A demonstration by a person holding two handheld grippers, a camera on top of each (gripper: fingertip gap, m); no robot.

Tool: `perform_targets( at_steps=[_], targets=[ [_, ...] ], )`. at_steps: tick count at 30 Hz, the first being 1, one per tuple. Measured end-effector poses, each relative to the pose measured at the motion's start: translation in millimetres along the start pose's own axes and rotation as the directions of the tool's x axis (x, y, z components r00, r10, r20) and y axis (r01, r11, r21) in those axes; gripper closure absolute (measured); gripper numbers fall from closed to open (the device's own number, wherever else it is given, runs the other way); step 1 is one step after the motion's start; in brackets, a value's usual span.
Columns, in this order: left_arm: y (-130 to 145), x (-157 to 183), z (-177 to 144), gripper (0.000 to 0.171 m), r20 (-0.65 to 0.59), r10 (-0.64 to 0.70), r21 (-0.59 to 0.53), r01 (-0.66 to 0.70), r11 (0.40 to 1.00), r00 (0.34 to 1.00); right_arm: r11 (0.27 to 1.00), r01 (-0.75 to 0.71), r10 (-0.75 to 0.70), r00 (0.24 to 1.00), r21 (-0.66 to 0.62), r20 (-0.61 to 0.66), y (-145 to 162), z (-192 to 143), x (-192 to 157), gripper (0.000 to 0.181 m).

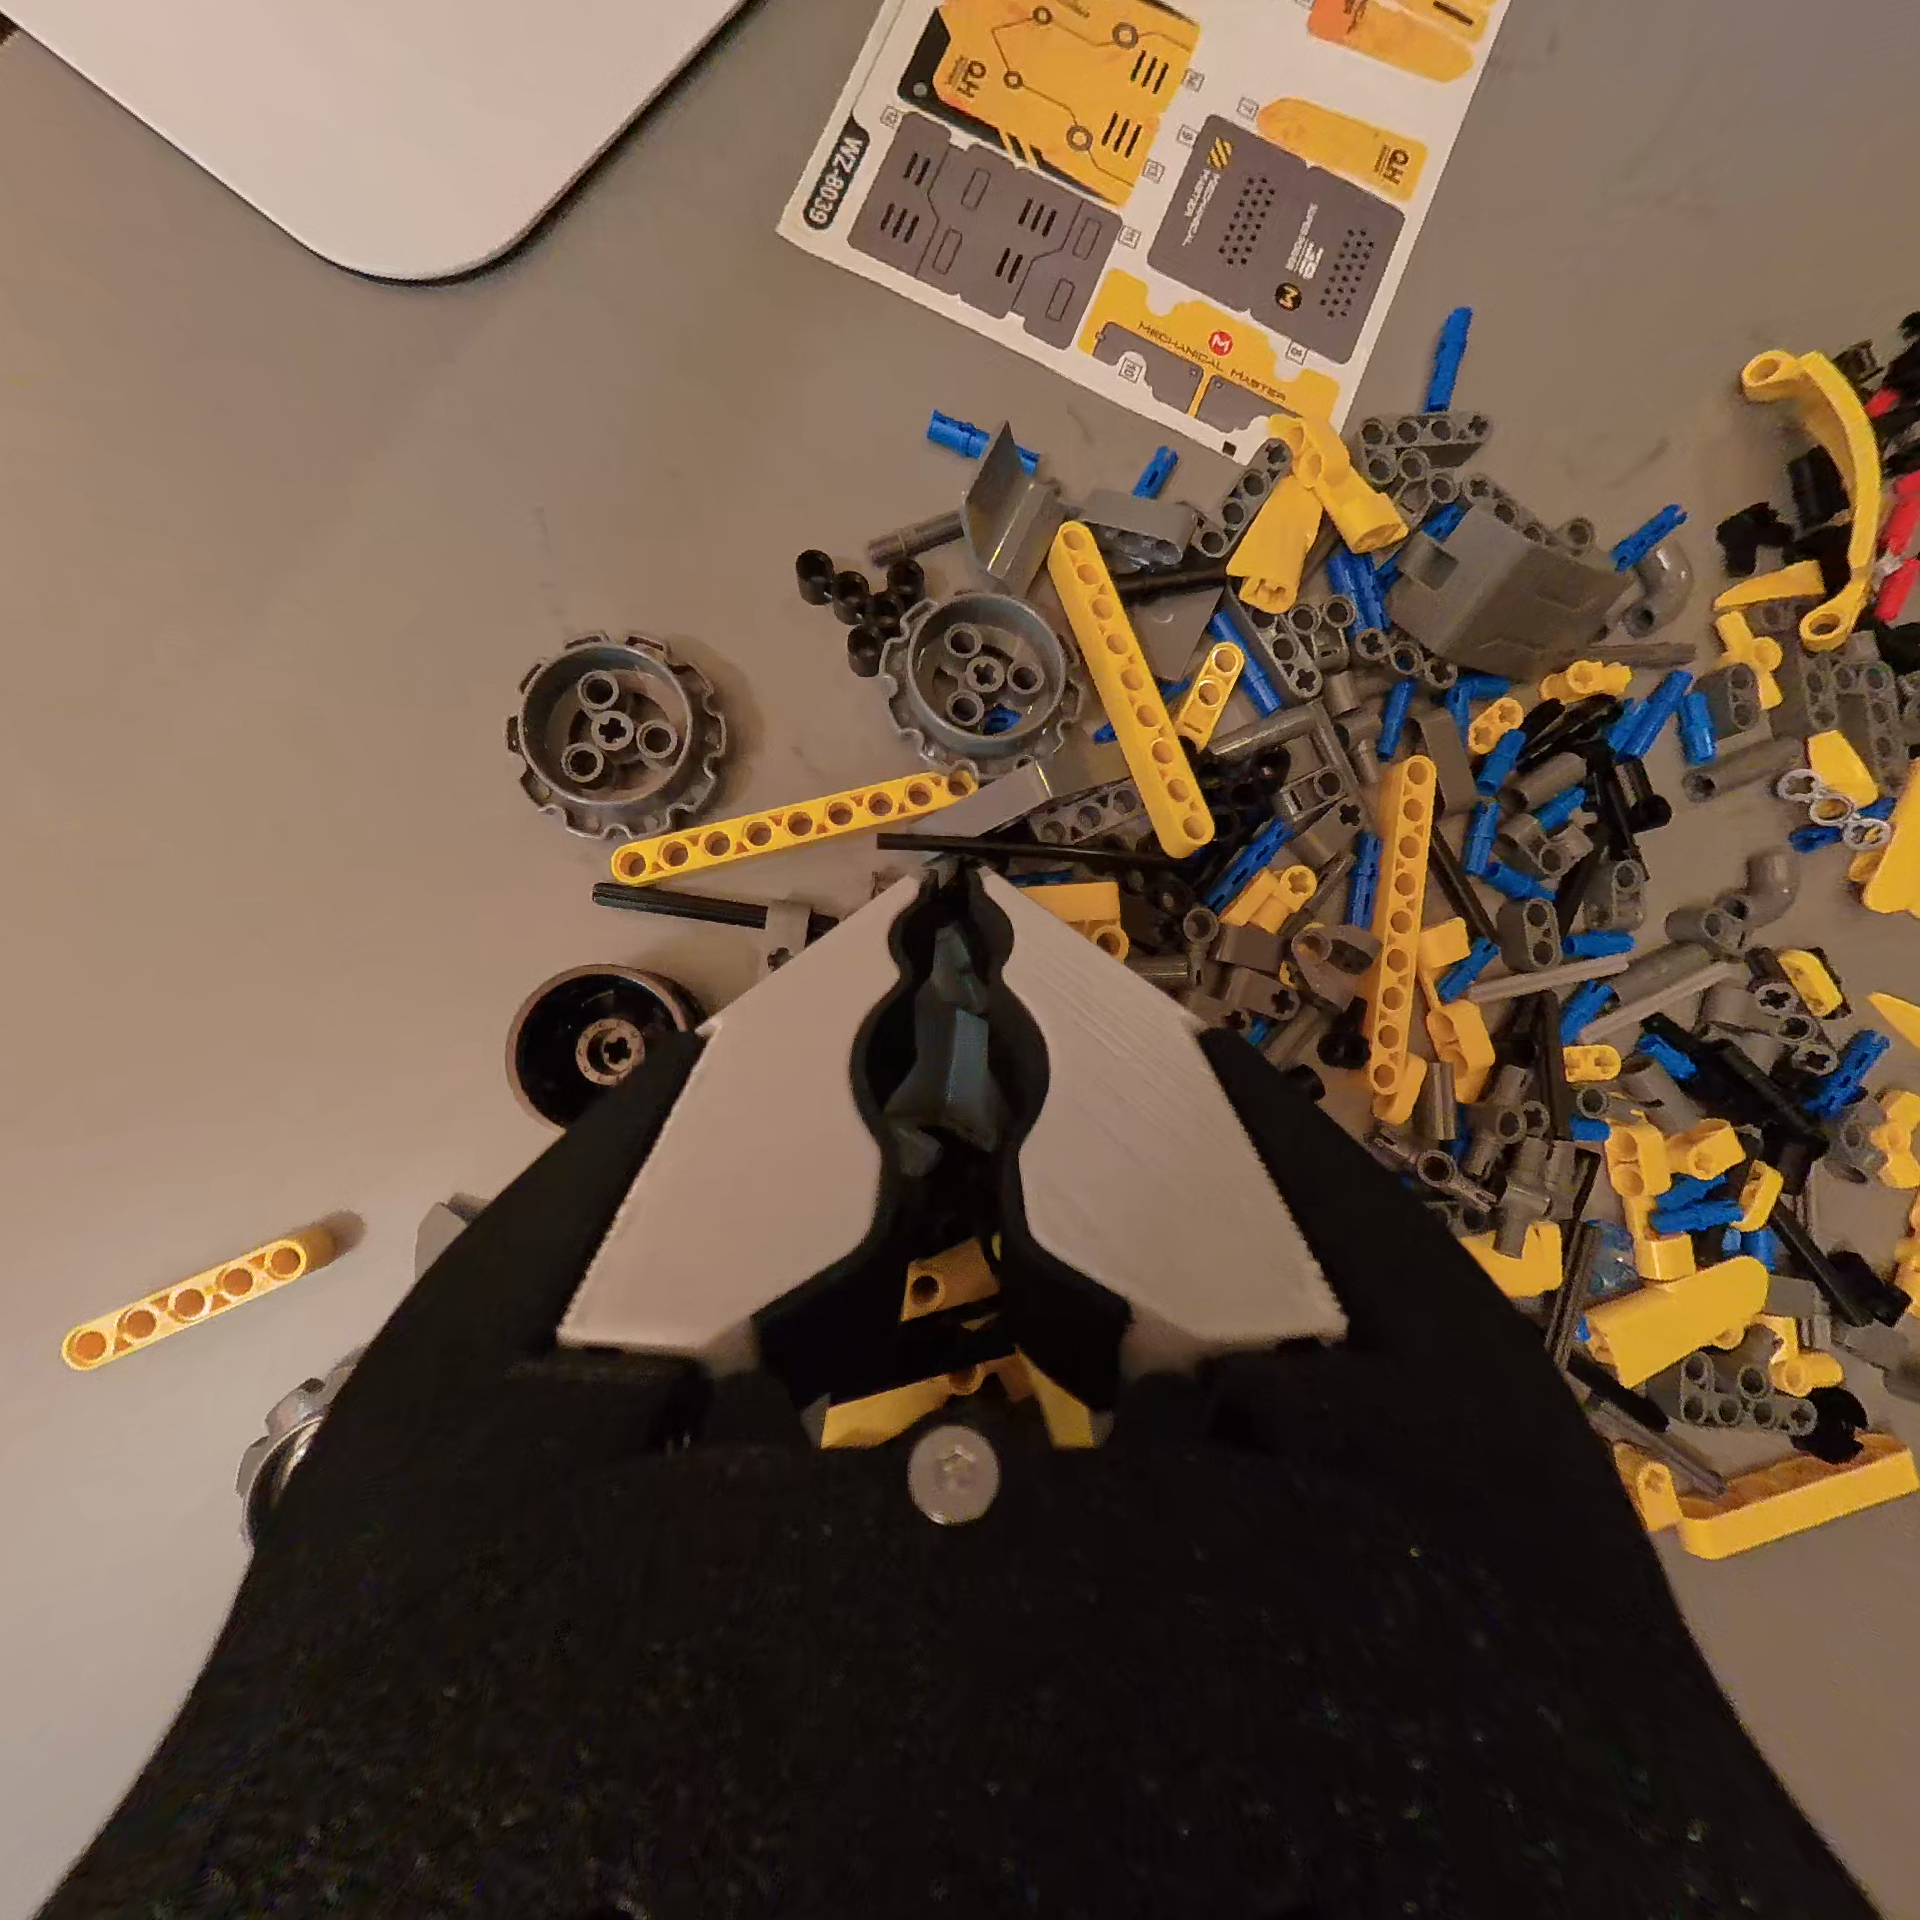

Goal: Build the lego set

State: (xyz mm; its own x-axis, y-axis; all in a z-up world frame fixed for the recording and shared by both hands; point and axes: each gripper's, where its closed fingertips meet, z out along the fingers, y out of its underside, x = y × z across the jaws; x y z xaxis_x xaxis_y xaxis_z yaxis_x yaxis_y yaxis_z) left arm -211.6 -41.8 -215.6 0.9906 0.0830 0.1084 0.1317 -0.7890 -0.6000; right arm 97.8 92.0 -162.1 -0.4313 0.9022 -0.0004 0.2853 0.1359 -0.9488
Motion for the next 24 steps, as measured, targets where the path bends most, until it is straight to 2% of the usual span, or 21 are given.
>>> perform_targets(
  at_steps=[6,14,24],
  targets=[
    [2,1,-3,0.168,0.004,0.013,0.0,-0.013,1.0,1.0,1.0,0.0,0.0,1.0,0.008,0.002,-1,-1,0,0.154],
    [-4,-1,-15,0.171,0.014,-0.001,0.075,0.0,0.997,1.0,1.0,0.008,-0.008,1.0,0.005,-0.001,-1,-1,-1,0.154],
    [1,-4,-9,0.17,0.062,0.039,0.052,-0.042,0.998,0.997,1.0,0.006,-0.006,1.0,-0.002,-0.001,0,0,-1,0.154]
  ],
)
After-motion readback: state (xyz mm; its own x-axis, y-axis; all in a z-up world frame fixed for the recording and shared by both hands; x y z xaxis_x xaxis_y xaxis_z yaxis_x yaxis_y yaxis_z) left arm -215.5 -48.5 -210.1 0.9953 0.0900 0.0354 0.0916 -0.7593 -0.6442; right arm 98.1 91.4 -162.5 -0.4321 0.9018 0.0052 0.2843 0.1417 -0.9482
